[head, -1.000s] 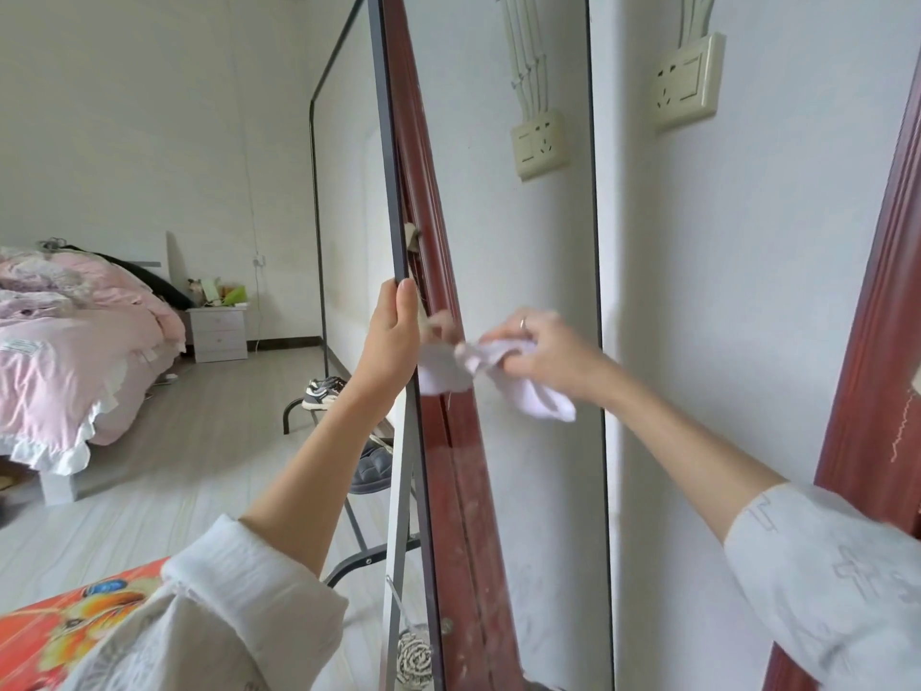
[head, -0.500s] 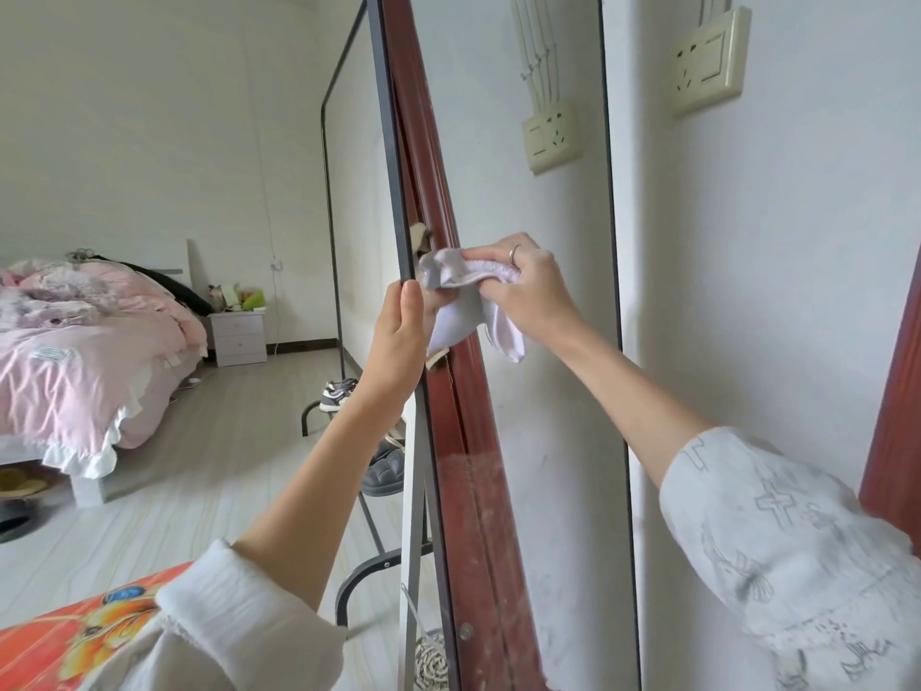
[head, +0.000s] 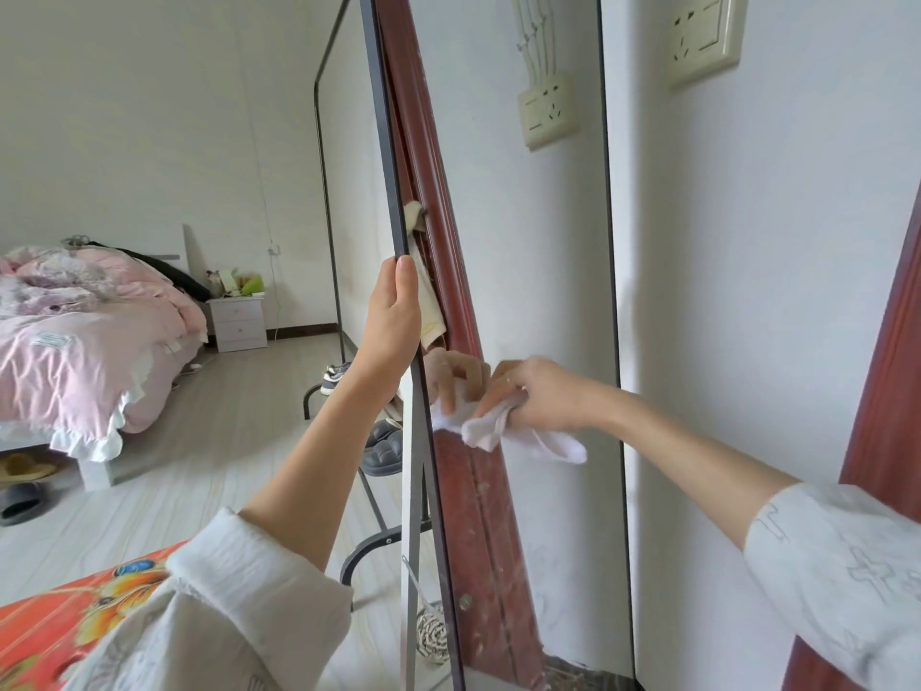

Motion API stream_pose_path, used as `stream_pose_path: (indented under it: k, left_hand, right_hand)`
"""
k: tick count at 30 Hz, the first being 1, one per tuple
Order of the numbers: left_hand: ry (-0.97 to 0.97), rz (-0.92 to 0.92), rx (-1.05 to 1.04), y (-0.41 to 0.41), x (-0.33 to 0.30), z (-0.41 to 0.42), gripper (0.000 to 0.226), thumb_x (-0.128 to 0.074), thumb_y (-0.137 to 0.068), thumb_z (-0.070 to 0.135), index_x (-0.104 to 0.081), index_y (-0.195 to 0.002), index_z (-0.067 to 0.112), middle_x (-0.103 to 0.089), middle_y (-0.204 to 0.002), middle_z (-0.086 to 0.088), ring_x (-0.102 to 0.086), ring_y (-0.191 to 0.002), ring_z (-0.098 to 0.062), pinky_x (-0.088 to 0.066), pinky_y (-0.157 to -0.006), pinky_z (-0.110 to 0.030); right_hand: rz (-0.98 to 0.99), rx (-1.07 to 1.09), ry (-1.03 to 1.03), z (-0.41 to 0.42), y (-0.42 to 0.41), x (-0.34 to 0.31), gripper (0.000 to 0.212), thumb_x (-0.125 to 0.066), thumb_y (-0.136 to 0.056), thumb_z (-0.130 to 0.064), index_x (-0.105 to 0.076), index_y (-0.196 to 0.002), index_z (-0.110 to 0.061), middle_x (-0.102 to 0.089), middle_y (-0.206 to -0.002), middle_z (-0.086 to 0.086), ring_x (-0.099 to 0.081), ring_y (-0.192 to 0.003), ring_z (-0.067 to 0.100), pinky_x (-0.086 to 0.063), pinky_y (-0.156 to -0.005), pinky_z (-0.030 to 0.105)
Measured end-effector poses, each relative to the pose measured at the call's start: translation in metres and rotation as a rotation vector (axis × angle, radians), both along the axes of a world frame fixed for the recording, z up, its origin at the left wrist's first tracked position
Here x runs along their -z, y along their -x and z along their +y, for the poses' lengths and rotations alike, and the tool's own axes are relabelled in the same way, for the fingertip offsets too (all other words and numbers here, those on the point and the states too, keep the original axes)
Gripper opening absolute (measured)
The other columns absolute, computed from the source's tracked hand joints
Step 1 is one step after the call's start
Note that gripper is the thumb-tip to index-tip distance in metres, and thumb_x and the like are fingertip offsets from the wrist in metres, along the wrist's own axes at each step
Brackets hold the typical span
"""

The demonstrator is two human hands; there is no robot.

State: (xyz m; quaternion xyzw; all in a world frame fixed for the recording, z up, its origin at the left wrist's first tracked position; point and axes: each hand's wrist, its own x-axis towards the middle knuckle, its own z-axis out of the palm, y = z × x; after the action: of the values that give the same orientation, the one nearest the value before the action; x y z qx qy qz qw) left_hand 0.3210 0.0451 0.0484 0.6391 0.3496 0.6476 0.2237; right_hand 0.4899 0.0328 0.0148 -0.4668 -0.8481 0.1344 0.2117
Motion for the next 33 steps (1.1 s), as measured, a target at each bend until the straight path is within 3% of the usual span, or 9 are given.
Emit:
stream_pose_path:
  k: [3, 8, 14, 17, 21, 24, 27, 29, 33]
  left_hand:
    - [-0.006, -0.006, 0.001, -0.001, -0.001, 0.000, 0.024, -0.022, -0.102, 0.029, -0.038, -0.084, 0.024, -0.031, -0.079, 0.016, -0.032, -0.068, 0.006, -0.030, -0.057, 0.007]
    - [-0.022, -0.011, -0.048, -0.001, -0.002, 0.003, 0.027, -0.023, -0.102, 0.026, -0.036, -0.082, 0.014, -0.031, -0.076, 0.005, -0.031, -0.068, -0.003, -0.032, -0.059, 0.001]
    - [-0.007, -0.007, -0.007, -0.002, 0.001, 0.003, 0.027, -0.020, -0.102, 0.031, -0.039, -0.085, 0.025, -0.034, -0.081, 0.014, -0.033, -0.066, 0.007, -0.034, -0.054, 0.004]
    - [-0.011, -0.018, 0.004, -0.006, 0.001, 0.000, 0.029, -0.019, -0.102, 0.031, -0.029, -0.076, 0.038, -0.027, -0.077, 0.021, -0.030, -0.065, 0.011, -0.029, -0.054, 0.009]
    - [-0.039, -0.016, -0.025, -0.008, 0.003, -0.001, 0.028, -0.019, -0.102, 0.031, -0.029, -0.077, 0.038, -0.027, -0.077, 0.021, -0.031, -0.065, 0.011, -0.028, -0.055, 0.009]
    - [-0.085, 0.009, -0.043, -0.007, 0.006, 0.003, 0.026, -0.019, -0.102, 0.030, -0.036, -0.082, 0.028, -0.031, -0.080, 0.017, -0.033, -0.069, 0.006, -0.029, -0.058, 0.009]
    - [-0.056, 0.011, -0.107, -0.010, 0.004, 0.001, 0.027, -0.020, -0.102, 0.030, -0.034, -0.078, 0.031, -0.033, -0.079, 0.016, -0.034, -0.068, 0.006, -0.030, -0.058, 0.008]
    - [-0.047, -0.038, -0.104, -0.009, 0.004, -0.003, 0.028, -0.020, -0.102, 0.029, -0.034, -0.078, 0.034, -0.033, -0.079, 0.017, -0.035, -0.067, 0.010, -0.032, -0.061, 0.005]
    - [-0.064, -0.007, 0.188, -0.042, -0.003, -0.008, 0.035, -0.030, -0.099, 0.003, -0.035, -0.070, 0.022, -0.035, -0.074, 0.010, -0.034, -0.067, 0.005, -0.038, -0.064, -0.007]
  right_hand:
    - [0.347, 0.088, -0.220, 0.008, -0.013, -0.020, 0.039, -0.059, -0.077, 0.004, -0.067, -0.090, -0.032, -0.053, -0.085, -0.015, -0.058, -0.091, 0.016, -0.041, -0.073, 0.006]
    - [0.542, 0.300, -0.563, 0.034, -0.017, -0.048, 0.032, -0.052, -0.079, 0.007, -0.069, -0.096, -0.013, -0.052, -0.095, -0.002, -0.055, -0.095, 0.019, -0.045, -0.085, 0.027]
    - [0.488, 0.239, -0.566, 0.039, 0.008, -0.011, 0.025, -0.058, -0.083, 0.000, -0.071, -0.101, -0.012, -0.047, -0.094, -0.001, -0.049, -0.091, 0.016, -0.041, -0.075, 0.023]
    - [0.443, 0.200, -0.493, 0.029, 0.004, 0.030, 0.023, -0.061, -0.080, 0.004, -0.072, -0.094, -0.011, -0.045, -0.091, -0.003, -0.047, -0.089, 0.015, -0.040, -0.075, 0.022]
    - [0.124, 0.113, -0.267, 0.011, -0.011, 0.064, 0.036, -0.050, -0.079, 0.006, -0.073, -0.094, -0.017, -0.041, -0.088, -0.013, -0.043, -0.096, 0.011, -0.038, -0.085, 0.023]
    - [-0.093, 0.087, -0.104, 0.006, -0.024, 0.049, 0.043, -0.045, -0.079, 0.004, -0.070, -0.101, -0.024, -0.042, -0.093, -0.012, -0.047, -0.097, 0.013, -0.037, -0.083, 0.022]
    - [0.136, 0.159, -0.249, 0.014, -0.032, 0.018, 0.036, -0.051, -0.076, 0.006, -0.072, -0.097, -0.014, -0.051, -0.098, 0.002, -0.057, -0.099, 0.026, -0.045, -0.086, 0.031]
    - [0.264, 0.263, -0.424, 0.027, -0.036, -0.004, 0.032, -0.051, -0.078, 0.005, -0.071, -0.094, -0.012, -0.054, -0.100, 0.009, -0.055, -0.099, 0.025, -0.042, -0.081, 0.026]
    - [0.406, 0.401, -0.591, 0.055, -0.039, -0.033, 0.030, -0.044, -0.079, 0.004, -0.062, -0.099, -0.009, -0.046, -0.098, -0.003, -0.052, -0.100, 0.023, -0.038, -0.081, 0.022]
